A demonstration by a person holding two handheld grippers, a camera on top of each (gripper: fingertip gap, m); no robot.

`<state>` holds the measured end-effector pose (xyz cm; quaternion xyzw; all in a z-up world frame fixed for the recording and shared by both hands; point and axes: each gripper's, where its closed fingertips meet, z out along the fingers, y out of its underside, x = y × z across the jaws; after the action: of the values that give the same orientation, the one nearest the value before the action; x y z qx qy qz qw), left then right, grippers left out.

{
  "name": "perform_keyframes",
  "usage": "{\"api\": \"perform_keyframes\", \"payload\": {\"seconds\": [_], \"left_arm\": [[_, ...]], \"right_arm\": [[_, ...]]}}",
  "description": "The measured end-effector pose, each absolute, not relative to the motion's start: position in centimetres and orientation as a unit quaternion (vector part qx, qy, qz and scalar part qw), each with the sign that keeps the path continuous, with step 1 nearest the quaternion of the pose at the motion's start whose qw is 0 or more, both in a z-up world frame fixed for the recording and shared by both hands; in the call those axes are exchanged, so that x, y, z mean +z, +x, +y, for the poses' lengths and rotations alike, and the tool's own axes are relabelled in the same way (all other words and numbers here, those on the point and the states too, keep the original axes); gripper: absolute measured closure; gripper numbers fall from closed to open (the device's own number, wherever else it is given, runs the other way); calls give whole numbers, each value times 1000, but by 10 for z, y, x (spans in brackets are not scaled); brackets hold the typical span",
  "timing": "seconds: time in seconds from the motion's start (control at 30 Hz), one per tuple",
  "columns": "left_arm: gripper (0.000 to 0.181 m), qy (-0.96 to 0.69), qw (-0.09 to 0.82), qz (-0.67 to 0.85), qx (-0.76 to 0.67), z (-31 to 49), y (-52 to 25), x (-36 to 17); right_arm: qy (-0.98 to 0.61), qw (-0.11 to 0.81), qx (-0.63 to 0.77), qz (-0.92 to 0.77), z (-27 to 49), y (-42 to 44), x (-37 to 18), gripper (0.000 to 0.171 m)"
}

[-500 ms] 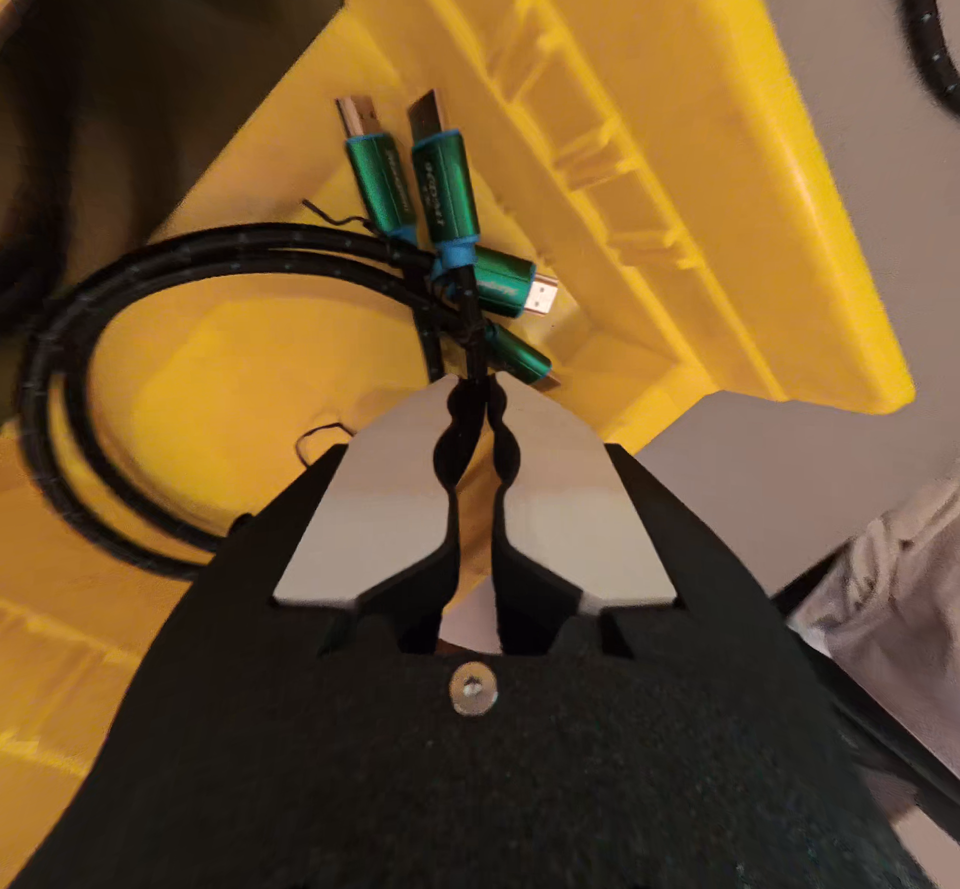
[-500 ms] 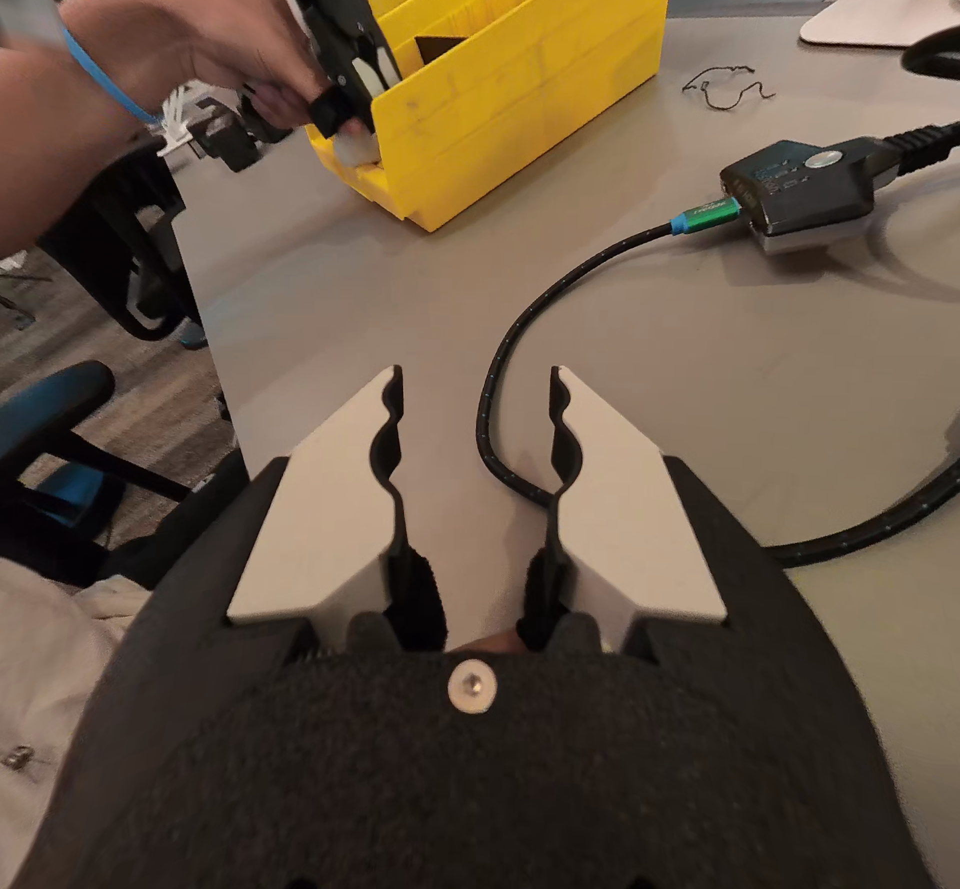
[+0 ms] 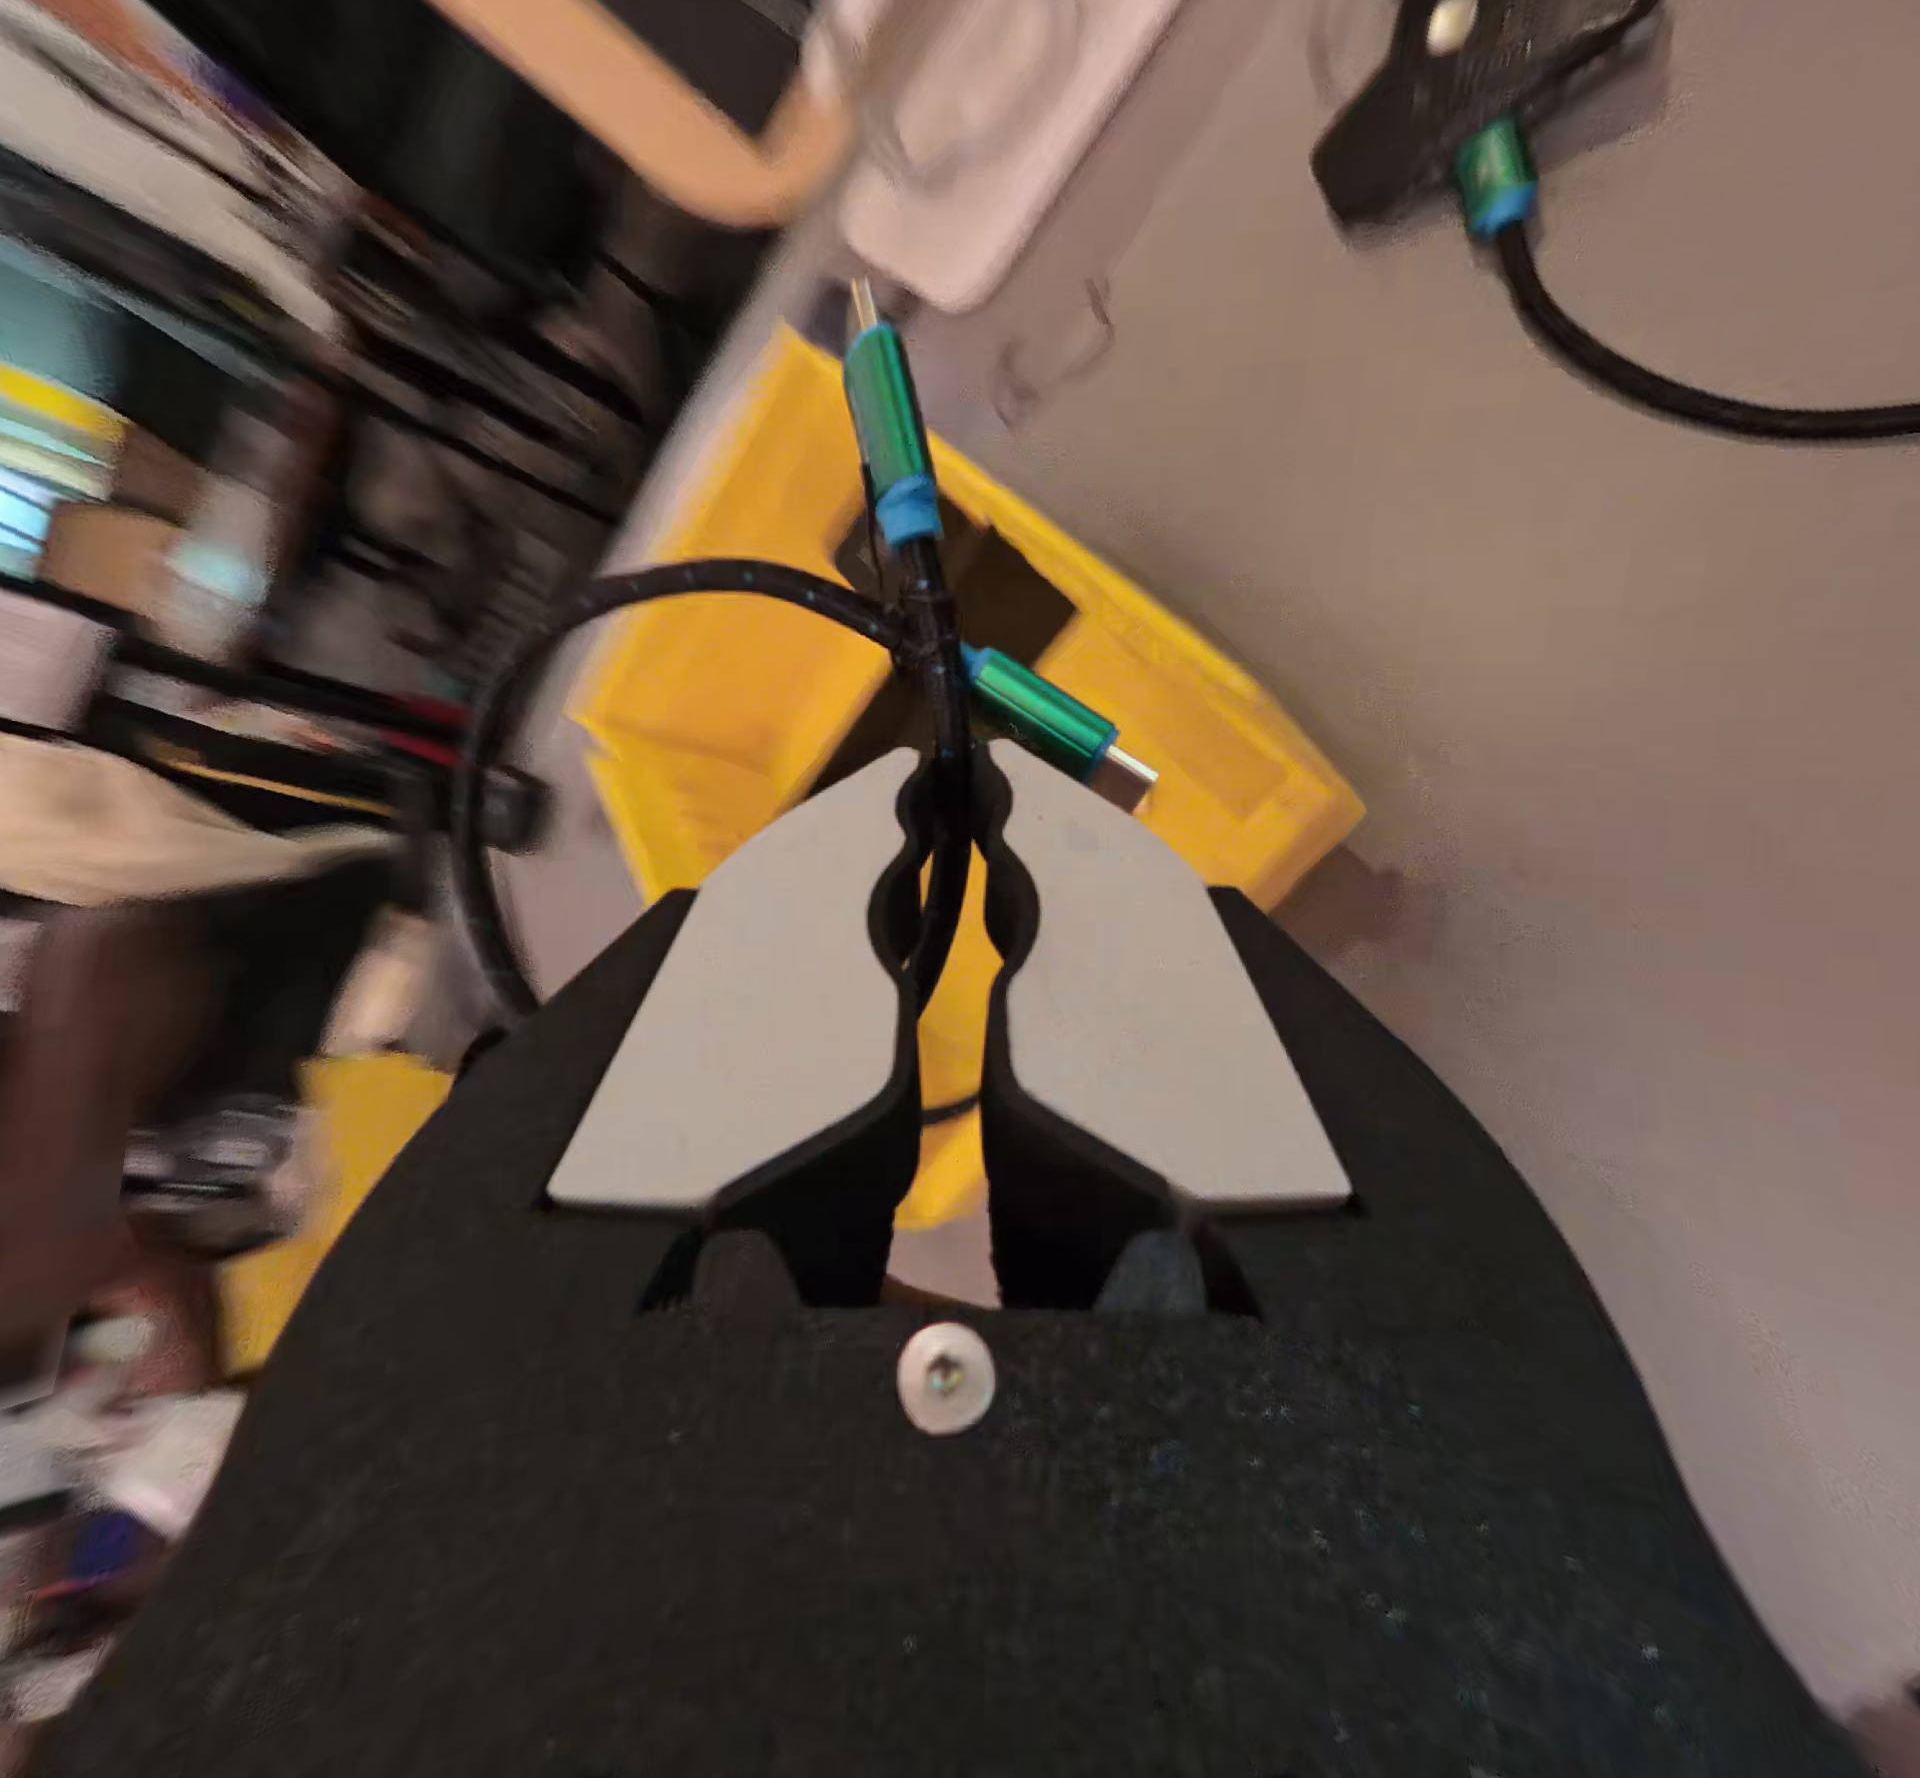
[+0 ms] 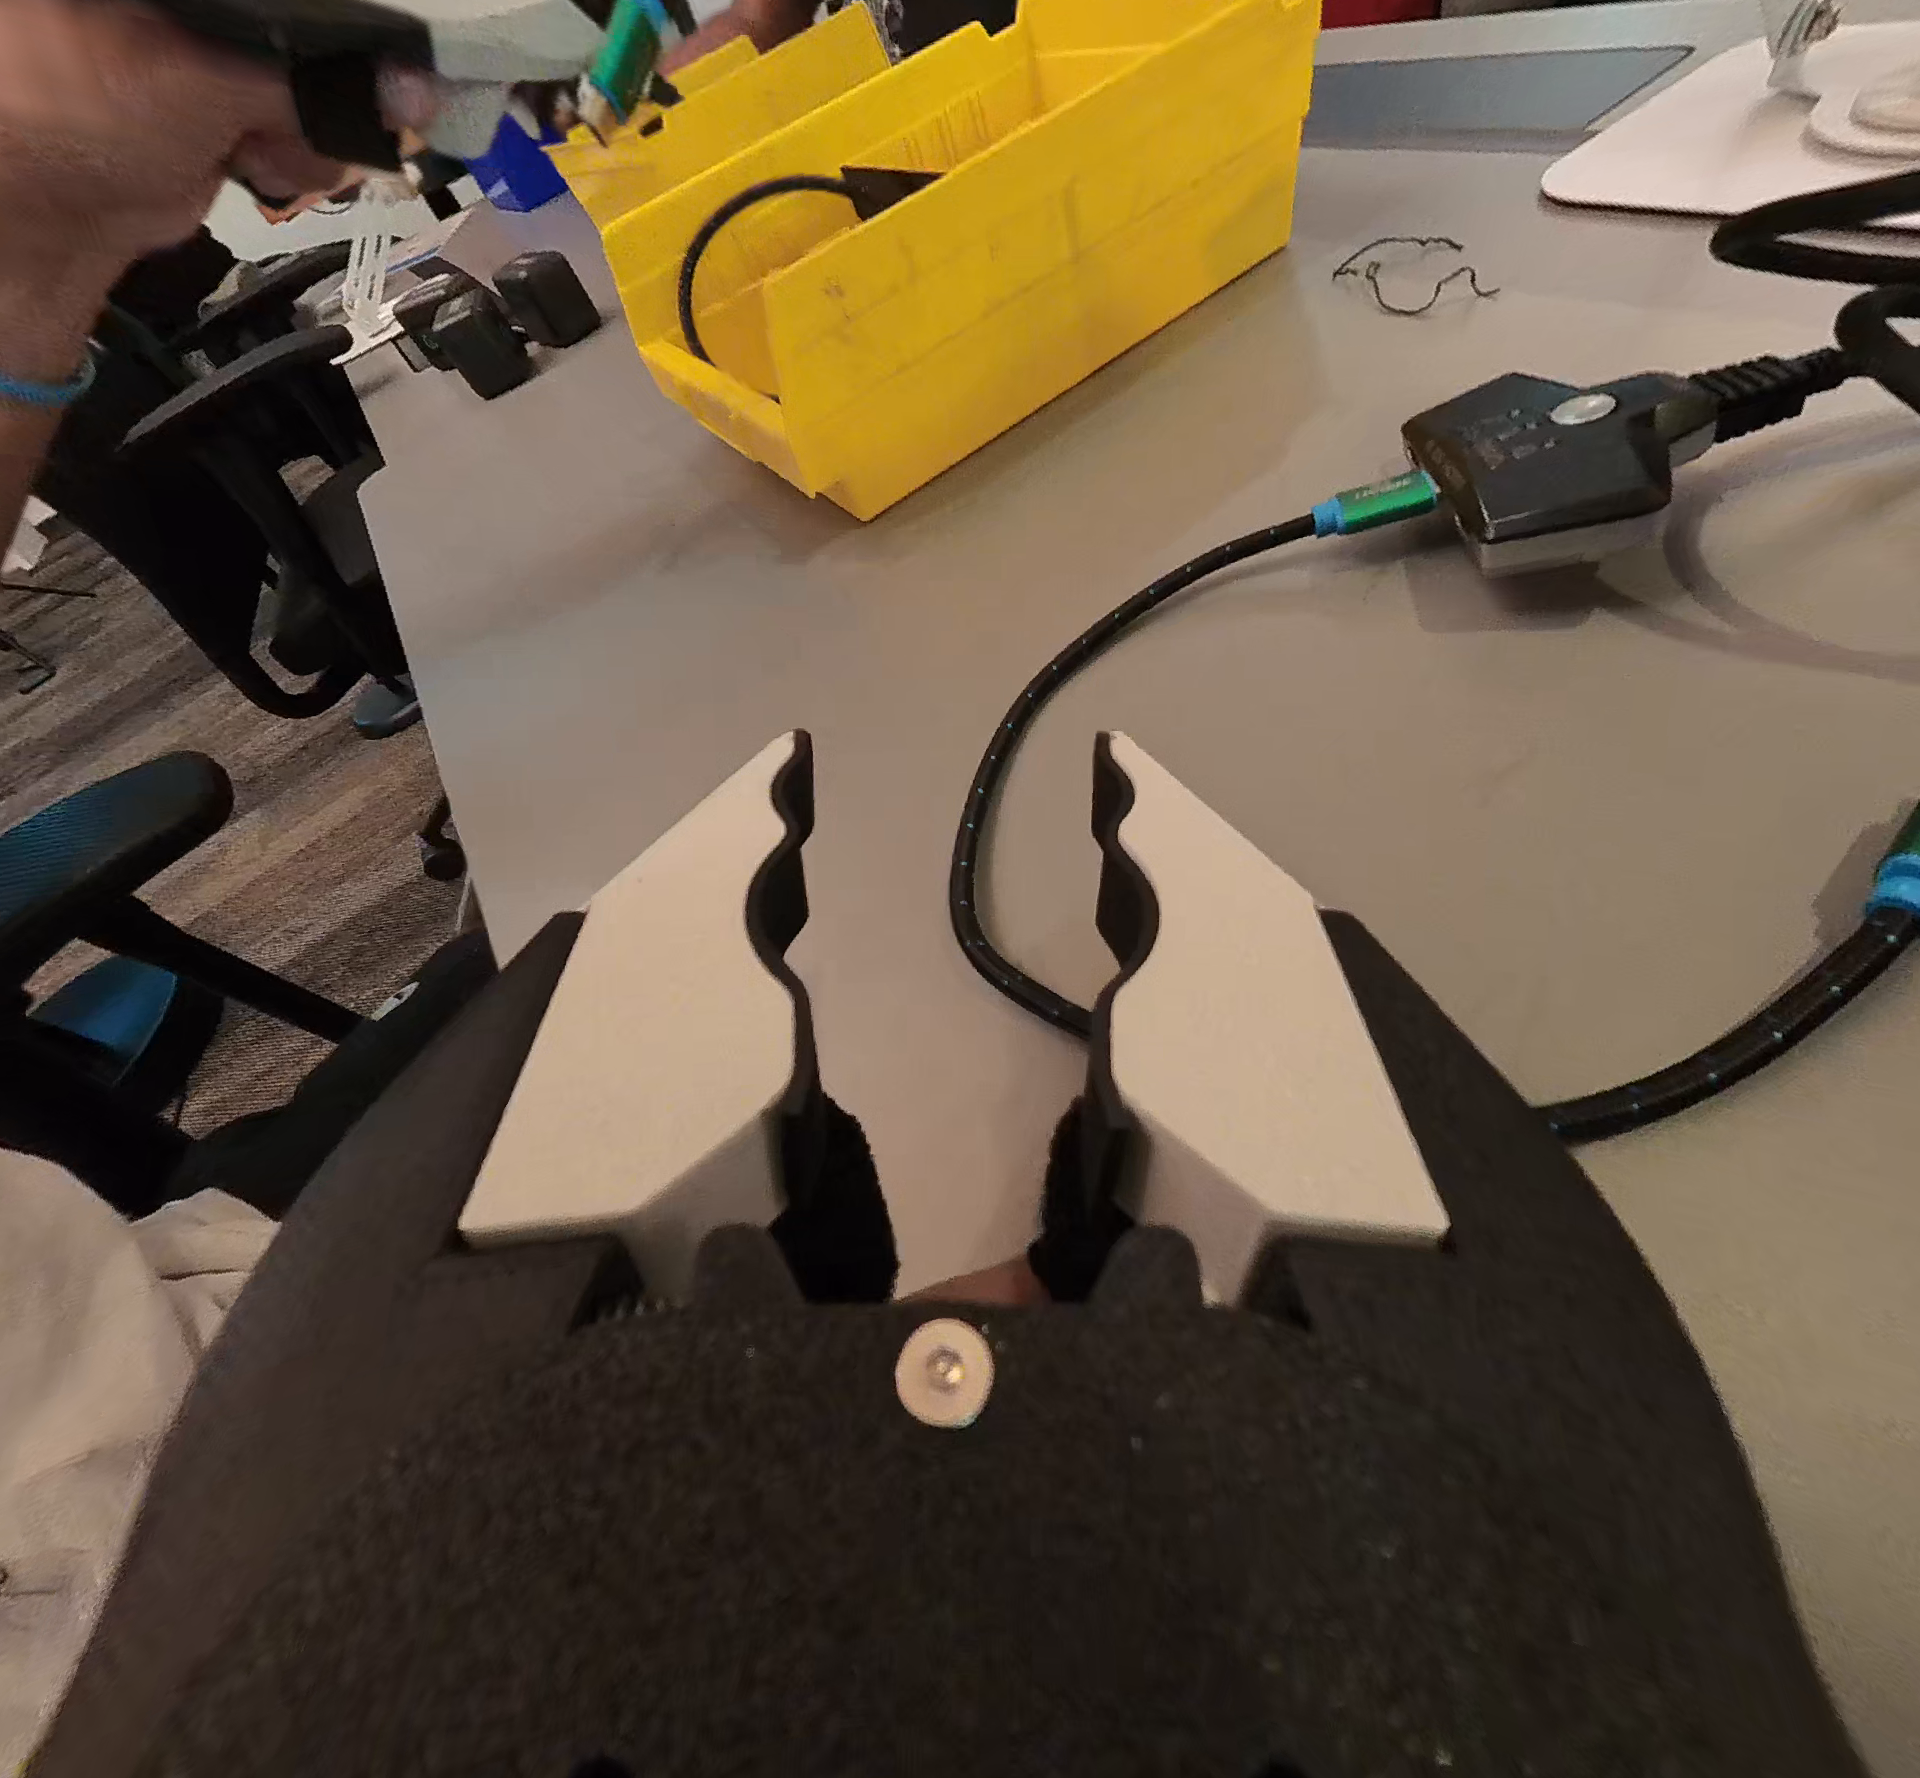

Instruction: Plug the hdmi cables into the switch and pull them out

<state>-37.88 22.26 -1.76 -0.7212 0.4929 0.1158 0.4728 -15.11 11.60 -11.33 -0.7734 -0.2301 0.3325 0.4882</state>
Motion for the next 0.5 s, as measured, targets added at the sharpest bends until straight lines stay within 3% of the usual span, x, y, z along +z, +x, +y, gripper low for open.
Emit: {"api": "perform_keyframes", "payload": {"seconds": [0.03, 0.2, 0.33, 0.5], "left_arm": [[175, -687, 506, 499, 154, 208, -368, -8], [175, -610, 602, 502, 113, 125, -282, -11], [175, -568, 610, 533, 148, 97, -236, -49], [175, -529, 596, 582, 161, 78, -209, -87]], "right_arm": [[-770, 491, 336, -230, 115, -152, -111, 118], [-721, 522, 392, -234, 102, -162, -81, 118], [-671, 532, 463, -228, 87, -165, -54, 119], [-674, 490, 512, -211, 80, -161, -60, 119]]}}
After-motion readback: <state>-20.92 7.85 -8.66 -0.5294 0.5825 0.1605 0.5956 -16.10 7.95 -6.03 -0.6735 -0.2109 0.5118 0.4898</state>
